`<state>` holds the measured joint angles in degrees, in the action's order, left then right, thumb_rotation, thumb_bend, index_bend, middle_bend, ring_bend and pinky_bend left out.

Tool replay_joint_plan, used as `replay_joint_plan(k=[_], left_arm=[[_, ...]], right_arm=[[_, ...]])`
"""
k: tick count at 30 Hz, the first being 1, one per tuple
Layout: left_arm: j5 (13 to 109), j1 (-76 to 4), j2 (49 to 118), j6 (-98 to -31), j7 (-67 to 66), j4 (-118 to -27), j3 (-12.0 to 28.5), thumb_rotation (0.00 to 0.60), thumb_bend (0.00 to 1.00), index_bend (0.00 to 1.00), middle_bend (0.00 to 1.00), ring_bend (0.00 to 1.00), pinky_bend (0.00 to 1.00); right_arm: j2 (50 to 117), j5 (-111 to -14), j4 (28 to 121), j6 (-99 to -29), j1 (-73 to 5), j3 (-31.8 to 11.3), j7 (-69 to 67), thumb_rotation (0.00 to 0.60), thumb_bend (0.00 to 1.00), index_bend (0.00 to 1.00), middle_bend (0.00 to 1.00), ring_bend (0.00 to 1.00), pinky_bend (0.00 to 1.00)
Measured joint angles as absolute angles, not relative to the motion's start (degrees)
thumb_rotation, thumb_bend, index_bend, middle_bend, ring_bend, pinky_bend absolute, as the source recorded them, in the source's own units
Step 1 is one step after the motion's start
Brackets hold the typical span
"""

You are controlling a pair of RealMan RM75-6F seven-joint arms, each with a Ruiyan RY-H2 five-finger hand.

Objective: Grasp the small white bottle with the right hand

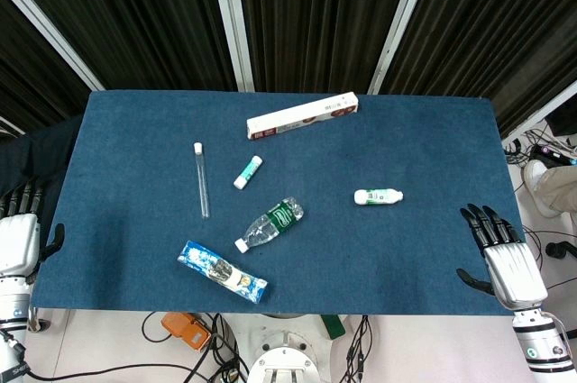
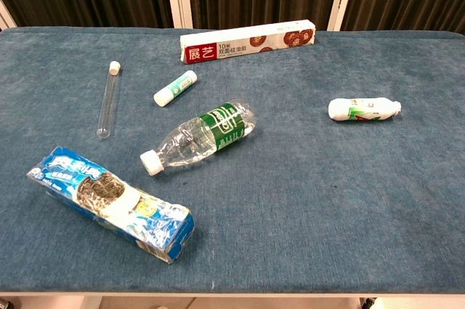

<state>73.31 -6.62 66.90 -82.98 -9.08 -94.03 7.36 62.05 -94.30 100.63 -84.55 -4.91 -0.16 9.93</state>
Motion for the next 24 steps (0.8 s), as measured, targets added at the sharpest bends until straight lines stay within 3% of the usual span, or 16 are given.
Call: replay_joint_plan(k=[24], left_arm=[[72.9, -6.43, 66.83, -83.14, -9.0, -94.42, 7.47, 0.6, 0.43, 0.07, 0.0, 0.03, 0.07]], right_arm=[[62.72, -88.27, 98.77, -79.61, -6.48, -1.3, 9.62, 0.6, 0.25, 0.05, 0.12, 0.15, 0.24]])
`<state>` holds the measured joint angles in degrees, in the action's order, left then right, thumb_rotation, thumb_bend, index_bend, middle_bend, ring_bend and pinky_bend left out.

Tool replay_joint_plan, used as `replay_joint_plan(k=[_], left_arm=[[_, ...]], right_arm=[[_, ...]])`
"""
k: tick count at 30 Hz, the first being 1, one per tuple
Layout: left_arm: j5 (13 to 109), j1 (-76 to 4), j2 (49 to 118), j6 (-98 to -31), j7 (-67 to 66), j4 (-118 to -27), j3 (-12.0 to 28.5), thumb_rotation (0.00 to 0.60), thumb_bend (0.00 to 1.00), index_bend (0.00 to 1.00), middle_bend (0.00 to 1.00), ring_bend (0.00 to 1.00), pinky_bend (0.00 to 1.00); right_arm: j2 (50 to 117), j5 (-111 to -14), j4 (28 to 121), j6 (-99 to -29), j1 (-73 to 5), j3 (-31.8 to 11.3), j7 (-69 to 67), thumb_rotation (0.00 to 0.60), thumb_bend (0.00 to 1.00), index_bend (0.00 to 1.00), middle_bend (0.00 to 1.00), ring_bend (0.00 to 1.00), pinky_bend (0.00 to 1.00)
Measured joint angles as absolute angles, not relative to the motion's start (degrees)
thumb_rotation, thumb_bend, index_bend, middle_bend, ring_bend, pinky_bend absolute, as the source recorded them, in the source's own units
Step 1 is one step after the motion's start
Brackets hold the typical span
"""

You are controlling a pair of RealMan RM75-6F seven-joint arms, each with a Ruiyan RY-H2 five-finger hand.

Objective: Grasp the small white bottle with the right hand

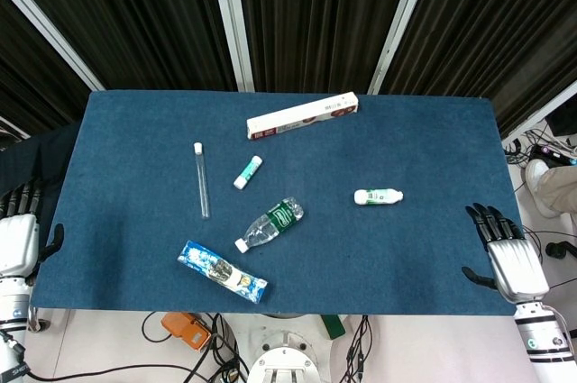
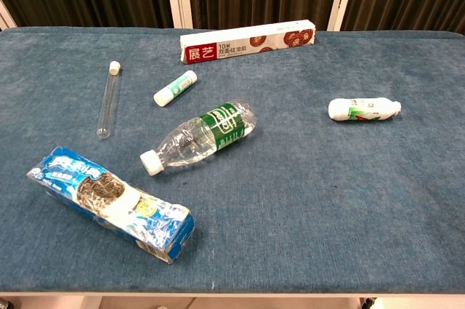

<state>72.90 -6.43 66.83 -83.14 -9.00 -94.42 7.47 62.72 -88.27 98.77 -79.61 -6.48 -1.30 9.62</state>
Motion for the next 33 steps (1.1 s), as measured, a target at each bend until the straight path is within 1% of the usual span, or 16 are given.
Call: replay_joint_plan(k=[5, 9, 15, 19, 21, 24, 27, 33], left_arm=[[72.42, -6.45, 66.79, -82.91, -9.13, -94.58, 7.59, 0.6, 0.43, 0.07, 0.0, 0.03, 0.07], [72.46, -6.45, 66.76, -82.91, -9.05, -94.61, 7.58, 0.6, 0.43, 0.07, 0.0, 0.03, 0.07], [72.1, -6.41, 66.53, -82.68, -8.77, -94.67, 7.65, 0.6, 0.43, 0.07, 0.0, 0.03, 0.07], [71.91, -6.47, 66.47, -82.49, -8.73, -94.62, 7.71, 0.6, 0.43, 0.07, 0.0, 0.03, 0.07], [71.83, -6.55, 66.46, -82.3, -8.75, -94.58, 7.73, 0.6, 0.43, 0.07, 0.0, 0.03, 0.07], [71.86, -6.65, 66.47, -82.19, -8.82, -94.58, 7.72, 0.6, 0.43, 0.07, 0.0, 0.03, 0.07], [71.92, -6.65, 66.47, -82.23, -8.78, -94.58, 7.71, 0.6, 0.43, 0.07, 0.0, 0.03, 0.07], [71.85, -6.65, 66.41, -82.09, -8.46, -94.52, 7.7, 0.6, 0.43, 0.07, 0.0, 0.03, 0.07]], right_arm=[[65.49, -85.67, 95.02, -74.8, -9.33, -2.65, 8.73, 0.6, 0.25, 0.09, 0.14, 0.18, 0.21], [67.29, -83.25, 92.33, -68.96, -12.91, -4.05, 8.34, 0.6, 0.25, 0.09, 0.16, 0.21, 0.21], [72.08, -78.05, 85.66, -58.34, -21.12, -7.56, 7.95, 0.6, 0.25, 0.12, 0.21, 0.25, 0.21], [76.42, -75.52, 80.25, -52.66, -26.61, -9.6, 7.25, 0.6, 0.25, 0.18, 0.24, 0.27, 0.22], [78.18, -74.91, 78.57, -51.57, -28.35, -10.26, 7.13, 0.6, 0.25, 0.23, 0.26, 0.3, 0.24], [80.8, -74.42, 76.43, -50.59, -30.5, -10.93, 7.06, 0.6, 0.25, 0.27, 0.29, 0.34, 0.28], [82.92, -74.32, 74.95, -49.87, -32.26, -11.18, 7.09, 0.6, 0.25, 0.31, 0.31, 0.37, 0.34], [85.59, -74.32, 73.07, -49.07, -34.42, -10.96, 7.36, 0.6, 0.26, 0.34, 0.32, 0.39, 0.4]])
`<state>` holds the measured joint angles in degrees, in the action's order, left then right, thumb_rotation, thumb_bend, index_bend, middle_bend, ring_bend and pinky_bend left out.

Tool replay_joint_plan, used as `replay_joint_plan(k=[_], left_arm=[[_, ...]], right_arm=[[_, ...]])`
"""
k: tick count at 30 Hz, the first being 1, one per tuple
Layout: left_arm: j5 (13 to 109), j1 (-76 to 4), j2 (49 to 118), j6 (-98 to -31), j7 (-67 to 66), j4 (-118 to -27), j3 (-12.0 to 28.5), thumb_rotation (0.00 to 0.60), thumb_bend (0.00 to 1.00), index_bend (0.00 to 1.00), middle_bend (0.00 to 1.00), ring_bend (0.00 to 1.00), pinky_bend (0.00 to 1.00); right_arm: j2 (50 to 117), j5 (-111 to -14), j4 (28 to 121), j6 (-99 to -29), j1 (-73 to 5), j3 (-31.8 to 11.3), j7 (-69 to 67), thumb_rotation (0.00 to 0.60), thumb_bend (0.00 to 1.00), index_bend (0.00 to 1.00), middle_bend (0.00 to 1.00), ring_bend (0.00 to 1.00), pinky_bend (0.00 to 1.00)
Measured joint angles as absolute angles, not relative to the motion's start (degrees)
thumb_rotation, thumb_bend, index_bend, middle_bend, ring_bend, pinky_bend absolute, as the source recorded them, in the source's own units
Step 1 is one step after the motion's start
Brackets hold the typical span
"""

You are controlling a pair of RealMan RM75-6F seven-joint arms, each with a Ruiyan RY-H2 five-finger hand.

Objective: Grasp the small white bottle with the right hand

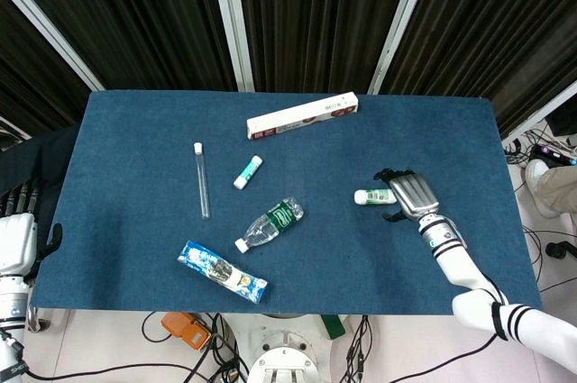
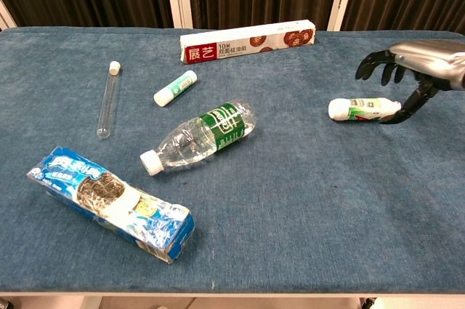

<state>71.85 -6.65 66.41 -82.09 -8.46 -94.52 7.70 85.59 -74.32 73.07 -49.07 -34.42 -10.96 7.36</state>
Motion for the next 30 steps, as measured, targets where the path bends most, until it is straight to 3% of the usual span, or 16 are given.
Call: replay_joint_plan(k=[5, 21, 30], left_arm=[[71.87, -6.68, 66.37, -82.01, -8.44, -94.59, 7.66, 0.6, 0.43, 0.07, 0.0, 0.03, 0.07], [71.63, -6.69, 66.2, -81.81, -8.26, -94.77, 7.63, 0.6, 0.43, 0.07, 0.0, 0.03, 0.07], [71.82, -6.72, 66.16, -81.71, -7.86, -94.85, 7.55, 0.6, 0.43, 0.07, 0.0, 0.04, 0.07]], right_arm=[[87.71, -73.44, 70.32, -48.64, -35.72, -11.28, 6.75, 0.6, 0.26, 0.37, 0.34, 0.42, 0.53], [92.39, -72.08, 62.37, -45.78, -39.18, -10.9, 3.99, 0.6, 0.27, 0.52, 0.45, 0.55, 0.59], [94.26, -72.87, 59.07, -45.43, -40.15, -10.1, 1.97, 0.6, 0.34, 0.62, 0.53, 0.65, 0.68]])
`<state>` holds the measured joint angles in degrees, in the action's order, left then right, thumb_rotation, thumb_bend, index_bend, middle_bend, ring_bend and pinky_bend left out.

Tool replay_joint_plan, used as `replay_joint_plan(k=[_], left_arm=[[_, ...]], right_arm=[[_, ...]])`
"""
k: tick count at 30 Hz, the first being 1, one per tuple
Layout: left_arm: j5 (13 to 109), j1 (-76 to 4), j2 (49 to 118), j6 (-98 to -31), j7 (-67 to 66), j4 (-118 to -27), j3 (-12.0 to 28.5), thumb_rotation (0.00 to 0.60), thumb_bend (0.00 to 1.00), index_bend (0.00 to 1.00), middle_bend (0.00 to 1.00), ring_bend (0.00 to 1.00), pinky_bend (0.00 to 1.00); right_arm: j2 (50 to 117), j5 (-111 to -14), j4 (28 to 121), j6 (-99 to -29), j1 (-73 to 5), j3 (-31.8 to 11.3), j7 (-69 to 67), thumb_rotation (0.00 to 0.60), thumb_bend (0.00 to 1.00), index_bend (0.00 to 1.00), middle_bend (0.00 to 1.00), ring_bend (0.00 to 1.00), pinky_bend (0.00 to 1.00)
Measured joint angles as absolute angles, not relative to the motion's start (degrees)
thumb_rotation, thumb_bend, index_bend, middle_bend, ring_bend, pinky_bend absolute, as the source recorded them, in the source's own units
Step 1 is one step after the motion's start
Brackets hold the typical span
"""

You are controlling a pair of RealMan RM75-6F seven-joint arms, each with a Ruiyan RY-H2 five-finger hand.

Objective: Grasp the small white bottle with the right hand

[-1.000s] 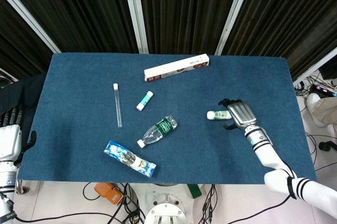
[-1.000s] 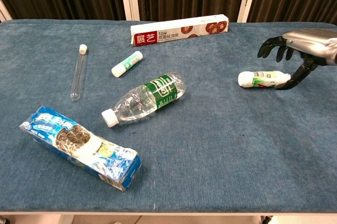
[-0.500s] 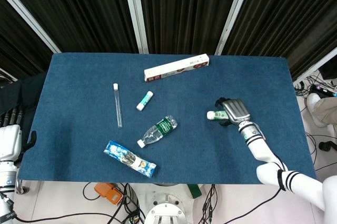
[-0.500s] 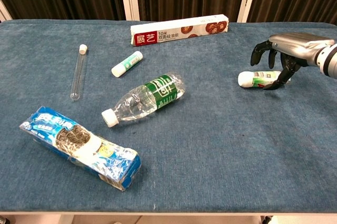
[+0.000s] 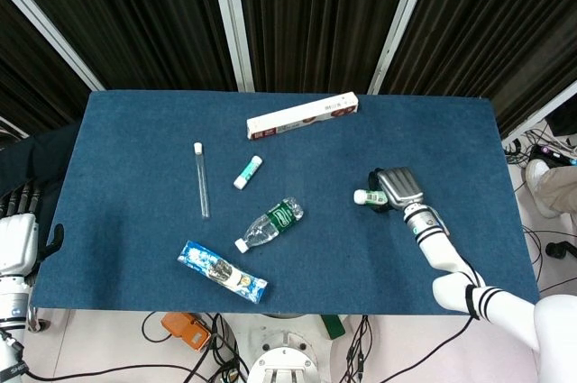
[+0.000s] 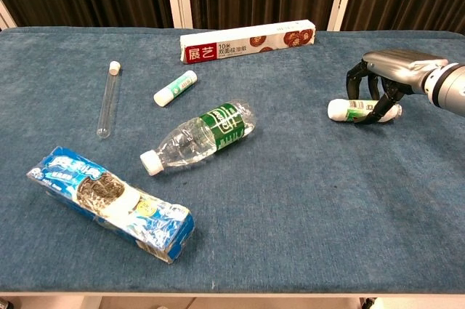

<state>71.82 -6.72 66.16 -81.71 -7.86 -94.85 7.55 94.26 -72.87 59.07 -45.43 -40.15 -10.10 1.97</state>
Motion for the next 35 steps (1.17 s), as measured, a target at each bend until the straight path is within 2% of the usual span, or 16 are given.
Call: replay_joint_plan(k=[5, 9, 21, 30, 35], left_arm=[[71.57, -6.69, 66.08, -81.58, -7.61, -94.98, 7.61, 0.6, 0.43, 0.07, 0.0, 0.04, 0.07], [71.55, -6.68, 66.0, -81.55, -7.33, -95.09, 7.65, 0.6, 0.43, 0.07, 0.0, 0.04, 0.07], [71.41, -6.54, 65.9, -81.78, -7.1, -95.24, 7.74, 0.6, 0.43, 0.07, 0.0, 0.04, 0.07], [71.43, -6.46, 65.81, -81.85, -7.24, -95.41, 7.66, 0.6, 0.43, 0.07, 0.0, 0.04, 0.07], [71.27, -6.42, 65.83, -81.86, -7.31, -95.5, 7.67, 0.6, 0.43, 0.07, 0.0, 0.04, 0.07]], right_arm=[[95.19, -73.66, 57.84, -46.49, -40.38, -10.12, 0.16, 0.6, 0.45, 0.73, 0.63, 0.76, 0.81], [95.77, -74.47, 56.81, -48.19, -40.4, -10.28, -1.44, 0.6, 0.48, 0.76, 0.67, 0.8, 0.85], [96.44, -76.48, 55.92, -56.92, -39.47, -12.39, -6.73, 0.6, 0.49, 0.76, 0.68, 0.8, 0.86], [95.3, -78.09, 60.19, -69.76, -38.2, -17.2, -10.55, 0.6, 0.49, 0.76, 0.68, 0.8, 0.86], [93.07, -77.82, 64.41, -73.15, -37.59, -19.95, -10.69, 0.6, 0.49, 0.76, 0.68, 0.81, 0.86]])
